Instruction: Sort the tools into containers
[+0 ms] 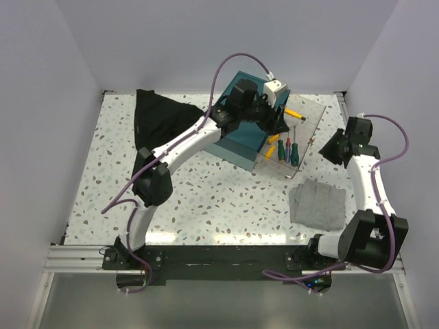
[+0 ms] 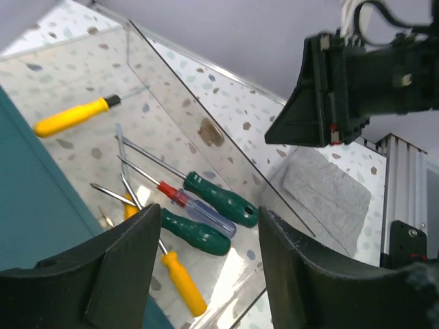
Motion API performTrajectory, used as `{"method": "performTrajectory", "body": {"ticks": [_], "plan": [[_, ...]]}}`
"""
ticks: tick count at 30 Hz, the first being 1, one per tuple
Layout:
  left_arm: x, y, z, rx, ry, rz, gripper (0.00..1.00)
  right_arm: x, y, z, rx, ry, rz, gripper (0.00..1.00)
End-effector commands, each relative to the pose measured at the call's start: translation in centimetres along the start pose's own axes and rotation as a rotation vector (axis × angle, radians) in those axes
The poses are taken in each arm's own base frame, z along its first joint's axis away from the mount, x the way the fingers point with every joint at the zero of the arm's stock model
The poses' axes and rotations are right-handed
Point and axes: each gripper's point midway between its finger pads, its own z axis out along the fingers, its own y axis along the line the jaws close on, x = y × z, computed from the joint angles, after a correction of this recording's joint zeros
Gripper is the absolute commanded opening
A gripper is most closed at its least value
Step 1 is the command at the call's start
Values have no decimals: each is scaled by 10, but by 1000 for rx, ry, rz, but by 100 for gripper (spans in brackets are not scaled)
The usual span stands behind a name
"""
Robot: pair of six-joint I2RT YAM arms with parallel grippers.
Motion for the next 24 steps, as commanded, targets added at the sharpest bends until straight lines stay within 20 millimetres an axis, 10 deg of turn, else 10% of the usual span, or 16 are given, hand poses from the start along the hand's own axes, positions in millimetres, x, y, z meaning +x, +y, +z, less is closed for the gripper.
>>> {"method": "performTrajectory", "body": {"ticks": [1,4,8,14,24], "plan": [[-107,20,-62,-133,-239,133,63,-7,12,11,-56,14,-33,13],[-96,76,-92,-260,-212,85,48,2,20,21,-105,66,-44,2],[-50,139,-129,-380,-104,19,0,4,52,23,-203,77,-110,0],[38,160,-125,-367,105,-56,0,36,135,21,-371,153,-330,0],[95,158,-111,-330,219,-121,0,64,204,55,-483,216,-335,0]]}}
